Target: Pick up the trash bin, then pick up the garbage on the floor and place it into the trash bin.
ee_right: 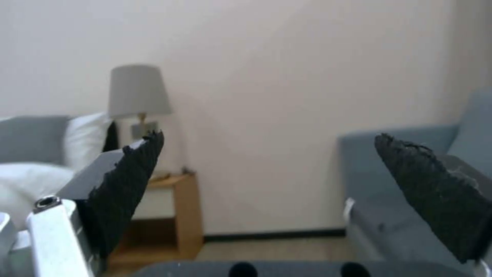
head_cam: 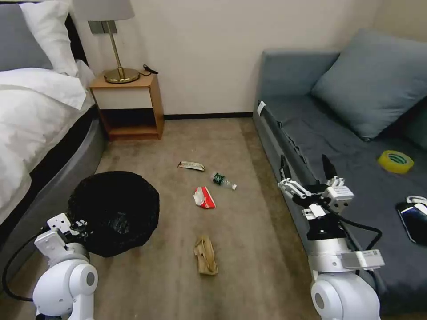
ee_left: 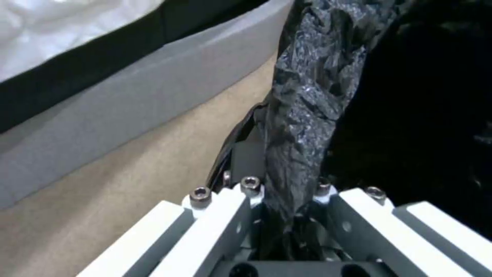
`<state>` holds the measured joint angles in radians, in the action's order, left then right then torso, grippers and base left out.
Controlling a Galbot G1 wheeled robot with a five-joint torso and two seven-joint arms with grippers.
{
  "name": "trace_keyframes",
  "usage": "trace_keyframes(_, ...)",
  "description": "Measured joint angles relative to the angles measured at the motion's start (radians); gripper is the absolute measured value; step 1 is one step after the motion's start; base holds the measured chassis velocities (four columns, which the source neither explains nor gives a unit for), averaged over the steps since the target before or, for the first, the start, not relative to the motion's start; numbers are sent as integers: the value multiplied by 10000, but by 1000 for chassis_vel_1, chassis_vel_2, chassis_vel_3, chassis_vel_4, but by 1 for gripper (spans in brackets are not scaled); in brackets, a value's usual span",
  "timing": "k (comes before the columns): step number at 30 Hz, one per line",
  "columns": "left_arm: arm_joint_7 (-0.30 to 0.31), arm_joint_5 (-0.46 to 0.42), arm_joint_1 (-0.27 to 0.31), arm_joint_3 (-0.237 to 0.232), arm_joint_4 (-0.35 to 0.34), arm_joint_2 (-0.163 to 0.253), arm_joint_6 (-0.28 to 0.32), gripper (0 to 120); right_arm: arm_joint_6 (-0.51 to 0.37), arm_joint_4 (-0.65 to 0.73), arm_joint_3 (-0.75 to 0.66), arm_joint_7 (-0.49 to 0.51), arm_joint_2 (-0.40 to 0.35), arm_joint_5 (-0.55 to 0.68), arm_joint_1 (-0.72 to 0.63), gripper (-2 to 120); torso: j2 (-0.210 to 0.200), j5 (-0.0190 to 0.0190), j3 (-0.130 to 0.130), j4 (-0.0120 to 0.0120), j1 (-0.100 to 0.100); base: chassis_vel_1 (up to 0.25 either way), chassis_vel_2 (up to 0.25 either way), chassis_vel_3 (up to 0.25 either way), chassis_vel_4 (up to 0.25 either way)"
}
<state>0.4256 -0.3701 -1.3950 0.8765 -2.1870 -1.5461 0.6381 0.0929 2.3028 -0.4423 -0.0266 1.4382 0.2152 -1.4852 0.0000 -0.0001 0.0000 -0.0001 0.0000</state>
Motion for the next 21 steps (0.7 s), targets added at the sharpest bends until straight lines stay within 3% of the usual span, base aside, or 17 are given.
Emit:
trace_keyframes(6,-57,30,88,116,-40,99,-10,1,-1882,-420,1387,1359,-885,908,662,100,1,0,-1,2,-1,46,-37,-37,47)
trace_keyframes(8,-63,42,105,110,-25,112,-12,1,-2034,-476,1503,1482,-965,1028,723,100,0,0,-1,2,-1,0,0,0,0)
trace_keyframes(11,-122,140,157,72,96,178,-16,1,-3465,-921,2594,2483,-1711,2458,1452,100,0,-1,0,0,0,0,0,0,0)
trace_keyframes(13,-122,160,153,90,117,191,-18,1,-3788,-1067,2898,2731,-1909,2819,1754,100,0,-1,1,-3,0,0,0,0,0)
trace_keyframes(16,-123,225,117,200,175,242,-21,1,-4782,-2121,4348,3565,-2991,4093,3382,100,1,1,0,5,0,0,0,0,0)
trace_keyframes(19,-116,290,191,169,269,282,-7,1,-5299,-2850,4936,3940,-3347,4895,3997,100,0,2,1,9,0,0,0,0,0)
trace_keyframes(21,-156,349,269,16,410,338,9,1,-5756,-3642,5357,4280,-3425,5545,4360,100,0,-1,1,-4,0,0,0,0,0)
